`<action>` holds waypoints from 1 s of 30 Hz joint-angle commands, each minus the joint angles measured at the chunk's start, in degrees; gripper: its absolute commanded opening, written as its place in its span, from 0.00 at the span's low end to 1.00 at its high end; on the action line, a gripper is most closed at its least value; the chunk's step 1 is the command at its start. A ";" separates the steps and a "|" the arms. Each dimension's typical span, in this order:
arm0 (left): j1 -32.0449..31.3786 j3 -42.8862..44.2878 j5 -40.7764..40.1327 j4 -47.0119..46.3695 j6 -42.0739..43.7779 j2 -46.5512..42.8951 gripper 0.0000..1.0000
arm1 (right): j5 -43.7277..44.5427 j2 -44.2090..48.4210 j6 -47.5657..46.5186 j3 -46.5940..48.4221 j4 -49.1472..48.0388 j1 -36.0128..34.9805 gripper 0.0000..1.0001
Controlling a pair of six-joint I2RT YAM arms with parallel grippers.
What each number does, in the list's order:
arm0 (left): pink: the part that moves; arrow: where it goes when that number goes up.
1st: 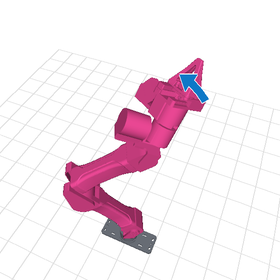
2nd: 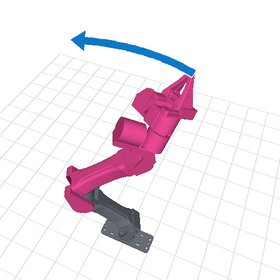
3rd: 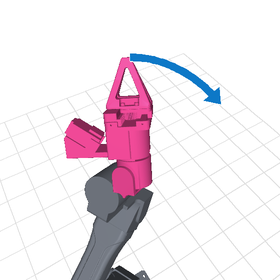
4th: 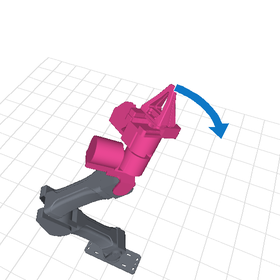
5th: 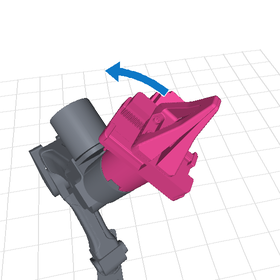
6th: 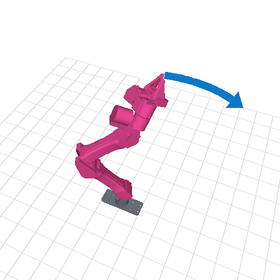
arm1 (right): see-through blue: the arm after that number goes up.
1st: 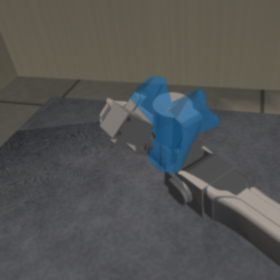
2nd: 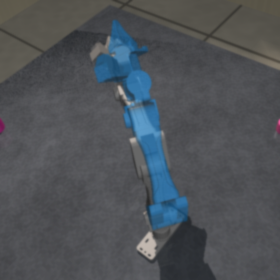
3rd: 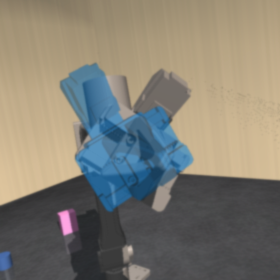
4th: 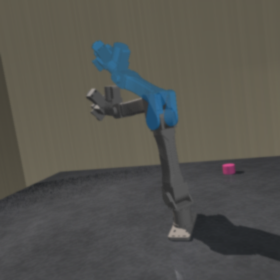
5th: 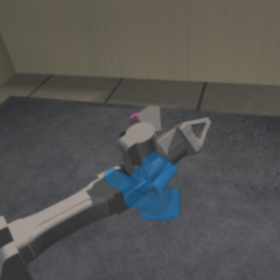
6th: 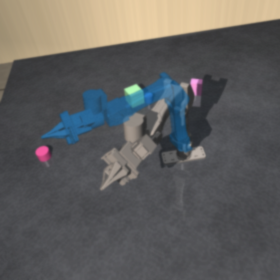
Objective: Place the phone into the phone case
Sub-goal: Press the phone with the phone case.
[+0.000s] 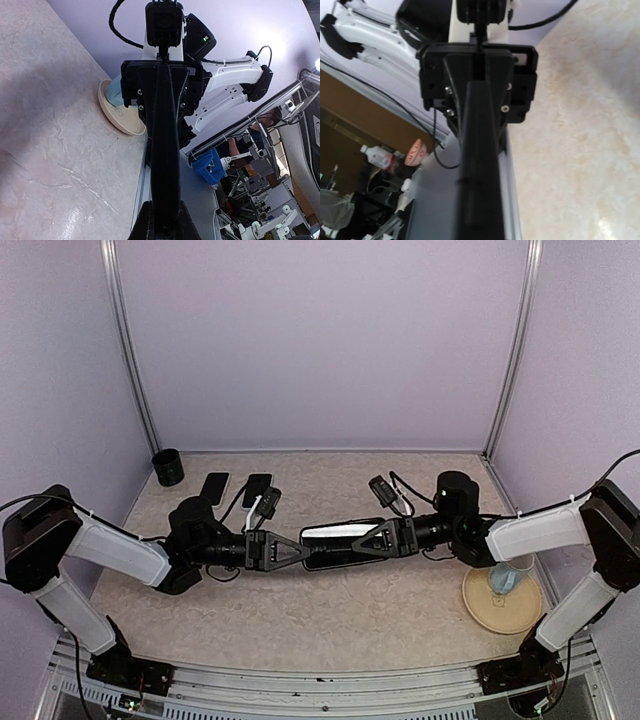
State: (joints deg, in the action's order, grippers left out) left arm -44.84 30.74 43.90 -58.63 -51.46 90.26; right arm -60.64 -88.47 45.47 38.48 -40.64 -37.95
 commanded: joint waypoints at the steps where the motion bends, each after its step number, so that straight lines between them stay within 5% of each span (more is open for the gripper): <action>1: 0.81 -1.56 3.63 -7.44 -3.24 -0.60 0.00 | -3.78 -0.47 3.51 -0.98 -10.54 2.49 0.00; 7: 0.81 -2.68 5.93 -14.20 -6.40 -0.56 0.08 | -5.66 -1.33 8.77 -2.35 -18.37 3.29 0.00; 14: 0.39 -2.17 2.18 -7.01 -4.34 -0.22 0.53 | -3.33 0.22 5.70 -0.95 -12.71 3.56 0.00; 30: -1.22 2.50 -6.20 1.97 -2.96 3.89 0.62 | 4.48 4.41 -5.57 2.24 3.25 1.39 0.00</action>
State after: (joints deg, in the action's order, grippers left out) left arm -45.80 31.38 39.79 -57.12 -54.39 92.77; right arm -58.24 -86.43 44.14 38.15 -39.59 -35.09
